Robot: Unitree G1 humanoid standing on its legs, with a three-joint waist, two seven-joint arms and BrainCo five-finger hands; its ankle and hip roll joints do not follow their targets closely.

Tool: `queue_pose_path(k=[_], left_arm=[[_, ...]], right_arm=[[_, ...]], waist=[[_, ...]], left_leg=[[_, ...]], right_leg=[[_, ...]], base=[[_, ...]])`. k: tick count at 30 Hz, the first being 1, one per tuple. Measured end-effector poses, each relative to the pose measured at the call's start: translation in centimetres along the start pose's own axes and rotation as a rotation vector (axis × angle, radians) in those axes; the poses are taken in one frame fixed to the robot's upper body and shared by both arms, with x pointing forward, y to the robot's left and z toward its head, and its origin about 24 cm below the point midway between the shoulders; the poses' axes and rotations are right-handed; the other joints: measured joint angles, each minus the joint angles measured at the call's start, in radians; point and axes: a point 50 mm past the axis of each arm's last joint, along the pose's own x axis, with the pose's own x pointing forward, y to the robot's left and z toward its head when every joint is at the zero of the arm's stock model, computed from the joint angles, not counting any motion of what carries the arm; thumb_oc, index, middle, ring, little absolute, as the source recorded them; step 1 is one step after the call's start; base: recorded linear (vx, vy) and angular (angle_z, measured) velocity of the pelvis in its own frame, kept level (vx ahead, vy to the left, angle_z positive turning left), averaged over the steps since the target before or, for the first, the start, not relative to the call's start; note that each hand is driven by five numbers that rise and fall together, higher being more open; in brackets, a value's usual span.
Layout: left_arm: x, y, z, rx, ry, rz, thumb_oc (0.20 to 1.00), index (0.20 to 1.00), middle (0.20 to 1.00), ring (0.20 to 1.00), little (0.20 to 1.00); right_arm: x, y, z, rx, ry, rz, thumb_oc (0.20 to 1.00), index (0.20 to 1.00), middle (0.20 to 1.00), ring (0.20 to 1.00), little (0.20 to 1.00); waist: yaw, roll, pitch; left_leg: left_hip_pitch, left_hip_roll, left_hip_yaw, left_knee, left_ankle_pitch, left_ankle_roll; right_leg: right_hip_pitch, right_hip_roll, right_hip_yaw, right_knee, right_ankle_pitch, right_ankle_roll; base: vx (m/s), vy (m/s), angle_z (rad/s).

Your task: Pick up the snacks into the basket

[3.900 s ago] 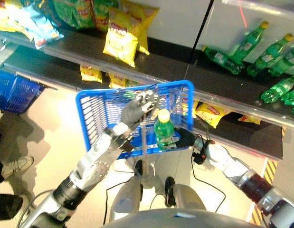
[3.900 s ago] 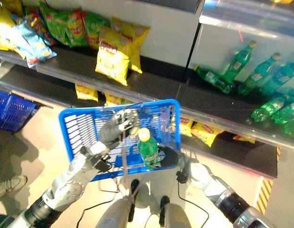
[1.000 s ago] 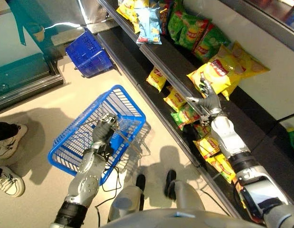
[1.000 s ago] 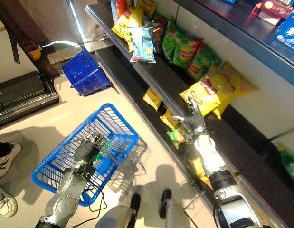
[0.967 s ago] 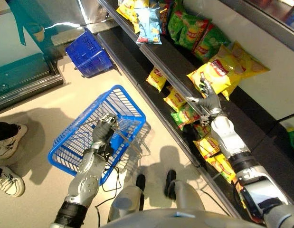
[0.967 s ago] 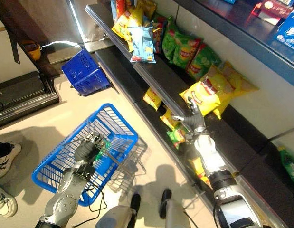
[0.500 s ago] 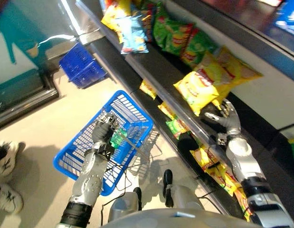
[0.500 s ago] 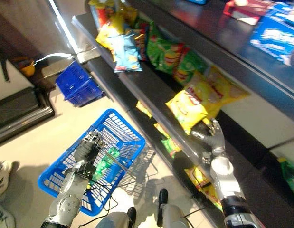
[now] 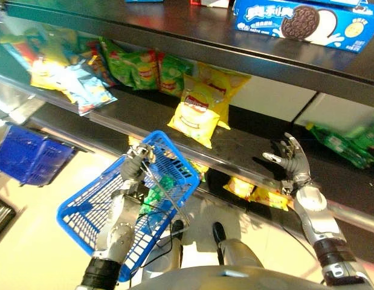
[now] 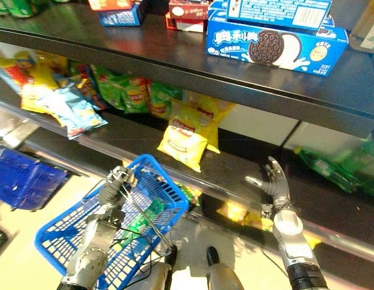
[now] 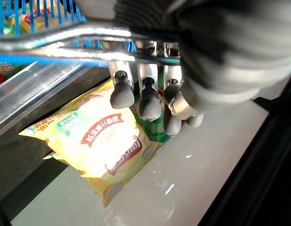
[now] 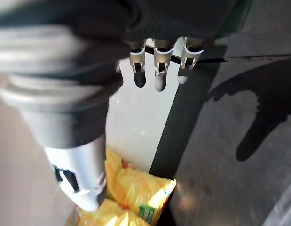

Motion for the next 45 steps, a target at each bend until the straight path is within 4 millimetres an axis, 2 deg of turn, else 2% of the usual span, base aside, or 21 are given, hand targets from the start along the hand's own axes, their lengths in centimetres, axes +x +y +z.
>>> queue_pose_path(k=[3, 6, 7, 10, 12, 15, 17, 19, 21, 22, 24, 25, 29, 32, 38, 45], left_arm=[[0.0, -0.3, 0.0, -0.004, -0.005, -0.012, 0.200, 0.200, 0.200, 0.200, 0.200], [0.0, -0.4, 0.0, -0.001, -0.005, -0.018, 0.200, 0.200, 0.200, 0.200, 0.200], [0.0, -0.4, 0.1, 0.004, -0.002, -0.019, 0.200, 0.200, 0.200, 0.200, 0.200], [0.0, -0.3, 0.1, 0.007, 0.001, -0.020, 0.200, 0.200, 0.200, 0.200, 0.200], [-0.2, -0.5, -0.3, 0.015, 0.024, -0.032, 0.200, 0.200, 0.200, 0.200, 0.200], [-0.2, -0.8, -0.6, 0.022, 0.042, -0.049, 0.200, 0.200, 0.200, 0.200, 0.200], [-0.1, -1.0, -0.7, 0.036, 0.054, -0.067, 0.200, 0.200, 0.200, 0.200, 0.200], [0.0, -1.0, -0.6, 0.052, 0.061, -0.074, 0.200, 0.200, 0.200, 0.200, 0.200], [0.2, -1.4, -0.8, 0.053, 0.075, -0.093, 0.200, 0.200, 0.200, 0.200, 0.200], [0.3, -1.7, -0.9, 0.052, 0.079, -0.102, 0.200, 0.200, 0.200, 0.200, 0.200], [0.4, -1.7, -1.0, 0.043, 0.082, -0.098, 0.200, 0.200, 0.200, 0.200, 0.200], [0.4, -1.8, -1.1, 0.034, 0.088, -0.091, 0.200, 0.200, 0.200, 0.200, 0.200], [0.8, -2.6, -1.3, 0.035, 0.095, -0.111, 0.200, 0.200, 0.200, 0.200, 0.200], [1.2, -3.0, -1.0, 0.039, 0.082, -0.123, 0.200, 0.200, 0.200, 0.200, 0.200], [1.7, -3.5, -0.6, 0.040, 0.066, -0.143, 0.200, 0.200, 0.200, 0.200, 0.200], [1.9, -3.5, -0.3, 0.043, 0.055, -0.138, 0.200, 0.200, 0.200, 0.200, 0.200]], right_arm=[[0.5, 2.0, 0.7, 0.050, -0.017, 0.089, 1.000, 1.000, 1.000, 1.000, 1.000], [1.5, 4.0, 2.0, 0.100, -0.054, 0.172, 1.000, 1.000, 1.000, 1.000, 1.000], [2.3, 5.1, 3.1, 0.131, -0.084, 0.206, 1.000, 1.000, 1.000, 1.000, 1.000], [3.3, 6.1, 4.3, 0.161, -0.106, 0.240, 1.000, 1.000, 1.000, 1.000, 1.000], [4.3, 6.5, 4.6, 0.177, -0.095, 0.236, 1.000, 1.000, 1.000, 1.000, 1.000], [5.9, 7.2, 3.9, 0.196, -0.018, 0.207, 1.000, 1.000, 1.000, 1.000, 1.000], [6.8, 7.1, 3.9, 0.207, 0.008, 0.172, 1.000, 1.000, 1.000, 1.000, 1.000], [8.0, 6.8, 4.4, 0.229, 0.027, 0.125, 1.000, 1.000, 1.000, 1.000, 1.000], [9.3, 5.6, 4.6, 0.255, 0.070, 0.038, 1.000, 1.000, 1.000, 1.000, 1.000], [10.4, 4.5, 5.3, 0.285, 0.095, -0.045, 1.000, 1.000, 1.000, 1.000, 1.000], [10.8, 3.9, 5.5, 0.313, 0.107, -0.089, 1.000, 1.000, 1.000, 1.000, 1.000], [11.2, 3.1, 5.1, 0.369, 0.166, -0.162, 1.000, 1.000, 1.000, 1.000, 1.000], [11.2, 1.9, 4.3, 0.436, 0.226, -0.252, 1.000, 1.000, 1.000, 1.000, 1.000], [11.1, 1.8, 4.0, 0.443, 0.242, -0.269, 1.000, 1.000, 1.000, 1.000, 1.000], [11.1, 2.0, 4.0, 0.451, 0.246, -0.266, 1.000, 1.000, 1.000, 1.000, 1.000], [10.7, 3.1, 3.2, 0.455, 0.279, -0.245, 1.000, 1.000, 1.000, 1.000, 1.000]], waist=[[0.000, -0.003, 0.000], [0.008, -0.005, 0.000], [0.012, -0.008, 0.001], [0.043, -0.012, 0.003], [0.068, -0.014, 0.004], [0.091, -0.030, 0.014], [0.092, -0.035, 0.020], [0.119, -0.039, 0.042], [0.128, -0.037, 0.053], [0.135, -0.030, 0.068], [0.150, -0.030, 0.079], [0.153, -0.024, 0.087], [0.170, -0.018, 0.096], [0.170, -0.016, 0.099], [0.166, -0.013, 0.101], [0.150, -0.014, 0.101]], left_leg=[[0.010, -0.019, -0.001, -0.034, 0.027, 0.011], [0.015, -0.032, -0.014, -0.053, 0.045, 0.020], [0.016, -0.035, -0.024, -0.055, 0.046, 0.020], [0.017, -0.033, -0.032, -0.058, 0.048, 0.016], [0.011, -0.033, -0.051, -0.062, 0.051, 0.012], [-0.003, -0.031, -0.070, -0.059, 0.056, 0.005], [-0.021, -0.032, -0.091, -0.051, 0.055, -0.003], [-0.046, -0.032, -0.113, -0.042, 0.055, -0.010], [-0.069, -0.033, -0.133, -0.039, 0.061, -0.015], [-0.086, -0.037, -0.149, -0.030, 0.064, -0.017], [-0.087, -0.037, -0.152, -0.033, 0.065, -0.018], [-0.087, -0.044, -0.166, -0.033, 0.067, -0.016], [-0.087, -0.058, -0.190, -0.034, 0.072, -0.009], [-0.088, -0.061, -0.194, -0.036, 0.072, -0.009], [-0.087, -0.061, -0.193, -0.038, 0.070, -0.012], [-0.083, -0.056, -0.171, -0.038, 0.070, -0.011]], right_leg=[[0.009, -0.024, -0.016, -0.024, 0.007, 0.011], [0.019, -0.035, -0.023, -0.043, 0.003, 0.017], [0.029, -0.038, -0.037, -0.053, 0.003, 0.017], [0.033, -0.038, -0.044, -0.059, 0.001, 0.016], [0.036, -0.035, -0.063, -0.066, 0.002, 0.013], [0.032, -0.030, -0.085, -0.069, 0.003, 0.011], [0.023, -0.031, -0.103, -0.069, 0.002, 0.009], [0.010, -0.025, -0.125, -0.068, 0.002, 0.008], [-0.006, -0.026, -0.143, -0.066, 0.003, 0.006], [-0.014, -0.029, -0.154, -0.065, 0.004, 0.005], [-0.017, -0.029, -0.157, -0.065, 0.005, 0.002], [-0.009, -0.033, -0.176, -0.068, 0.005, 0.000], [0.007, -0.041, -0.201, -0.085, -0.001, 0.001], [0.009, -0.045, -0.206, -0.089, -0.003, 0.002], [0.015, -0.050, -0.208, -0.099, -0.002, 0.003], [0.014, -0.049, -0.196, -0.095, -0.002, 0.002]], base=[[0.00, 0.053, 0.05], [-0.01, 0.025, 0.20], [-0.03, 0.014, 0.26], [-0.02, 0.009, 0.12], [-0.04, -0.004, 0.22], [-0.10, -0.010, 0.21], [-0.05, -0.007, 0.27], [-0.09, 0.007, 0.25], [-0.03, 0.007, 0.32], [0.00, 0.008, 0.28], [0.00, 0.010, 0.19], [0.01, 0.001, 0.23], [0.01, 0.016, 0.21], [0.01, 0.008, 0.09], [0.00, 0.004, 0.01], [0.00, 0.008, -0.04]])
